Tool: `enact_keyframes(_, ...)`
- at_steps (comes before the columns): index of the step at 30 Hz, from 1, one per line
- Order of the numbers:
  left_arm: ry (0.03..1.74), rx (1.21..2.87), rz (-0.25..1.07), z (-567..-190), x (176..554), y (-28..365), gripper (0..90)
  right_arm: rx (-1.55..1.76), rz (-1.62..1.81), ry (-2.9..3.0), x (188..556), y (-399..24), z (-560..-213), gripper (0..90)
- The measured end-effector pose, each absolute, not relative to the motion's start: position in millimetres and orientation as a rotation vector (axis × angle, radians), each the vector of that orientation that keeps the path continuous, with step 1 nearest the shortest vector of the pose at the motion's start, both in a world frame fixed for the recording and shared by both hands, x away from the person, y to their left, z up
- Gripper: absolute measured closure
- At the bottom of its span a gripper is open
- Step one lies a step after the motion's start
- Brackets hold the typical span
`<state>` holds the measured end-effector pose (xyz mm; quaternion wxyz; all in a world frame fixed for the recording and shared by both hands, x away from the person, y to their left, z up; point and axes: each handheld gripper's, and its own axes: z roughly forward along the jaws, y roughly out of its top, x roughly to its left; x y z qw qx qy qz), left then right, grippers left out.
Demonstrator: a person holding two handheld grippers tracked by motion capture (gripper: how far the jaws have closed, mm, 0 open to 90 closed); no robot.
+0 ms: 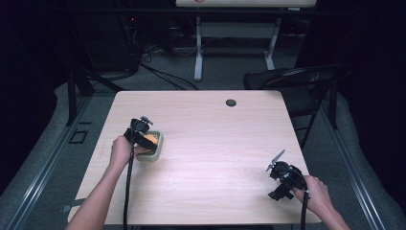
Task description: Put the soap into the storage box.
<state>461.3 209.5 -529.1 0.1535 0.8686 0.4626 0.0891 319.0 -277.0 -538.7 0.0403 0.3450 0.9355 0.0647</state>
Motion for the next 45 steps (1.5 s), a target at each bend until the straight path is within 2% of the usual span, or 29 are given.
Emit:
enact_keyframes(13, 1.312, 2.464, 0.251, -529.6, 462.2, 213.4, 25.5, 1.073, 0.212, 2.855, 318.3, -276.7, -539.8, 15.7)
enact_keyframes(19, 1.319, 2.451, 0.26, -526.4, 460.6, 215.8, 18.5, 1.062, 0.202, 2.859, 318.6, -276.8, -538.8, 15.7)
enact_keyframes(29, 1.308, 2.421, 0.277, -516.3, 454.0, 219.8, 14.9, 1.071, 0.213, 2.852, 318.3, -276.8, -539.1, 15.7)
enact_keyframes(45, 1.238, 2.375, 0.309, -478.5, 412.1, 224.5, 8.8, 1.072, 0.217, 2.851, 317.8, -277.5, -538.3, 15.7)
